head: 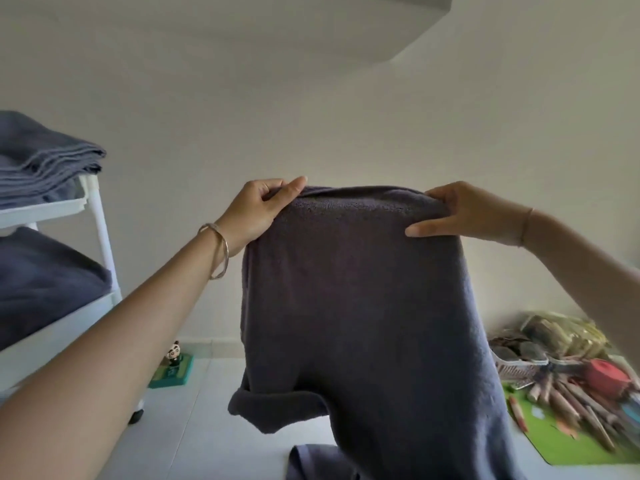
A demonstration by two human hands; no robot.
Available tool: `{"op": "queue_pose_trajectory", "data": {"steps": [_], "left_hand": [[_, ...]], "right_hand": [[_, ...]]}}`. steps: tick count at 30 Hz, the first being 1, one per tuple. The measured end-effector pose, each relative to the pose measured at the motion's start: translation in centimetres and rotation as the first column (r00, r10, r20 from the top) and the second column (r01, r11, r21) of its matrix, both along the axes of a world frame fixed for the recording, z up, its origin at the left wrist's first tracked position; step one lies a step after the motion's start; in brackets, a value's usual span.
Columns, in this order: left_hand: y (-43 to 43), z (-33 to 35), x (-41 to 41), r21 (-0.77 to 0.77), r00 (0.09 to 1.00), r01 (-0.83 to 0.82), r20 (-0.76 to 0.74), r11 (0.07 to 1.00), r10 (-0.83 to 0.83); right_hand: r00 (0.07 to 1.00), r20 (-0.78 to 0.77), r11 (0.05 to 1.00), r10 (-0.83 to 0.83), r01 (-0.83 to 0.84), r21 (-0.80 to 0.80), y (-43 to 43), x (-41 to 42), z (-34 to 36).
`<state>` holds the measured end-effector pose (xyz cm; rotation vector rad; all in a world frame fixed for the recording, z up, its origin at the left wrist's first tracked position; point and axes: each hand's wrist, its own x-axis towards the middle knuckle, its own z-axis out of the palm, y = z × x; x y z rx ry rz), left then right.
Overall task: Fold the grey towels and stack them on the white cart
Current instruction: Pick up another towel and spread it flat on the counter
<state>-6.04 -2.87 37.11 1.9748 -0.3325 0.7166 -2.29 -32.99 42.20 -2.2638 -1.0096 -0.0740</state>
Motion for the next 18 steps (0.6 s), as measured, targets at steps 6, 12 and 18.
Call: {"op": "queue_pose_trajectory", "data": {"steps": [6,12,18], "left_hand": [[1.2,-9.5,0.5,-0.043,0.942,-0.059,-0.333,0.997,0.041],[2.5,-23.5,1.3,0.112,0.738,-0.115,-0.656,0.987,0.160],[-2.0,-27.0,1.1,-0.040,0.705,0.083,-0.704,0.996,-0.087]], "right_hand": [[0.994,-0.105,0.982,-0.023,0.003,-0.190,2.3,2.1,-9.5],[0.897,-0.435,0.971,-0.079,-0.030,-0.238,4.2,4.1,-22.9],[0.827,-0.562,0.988,-0.002,-0.086,-0.129,6.3,3.1,-27.6]]}}
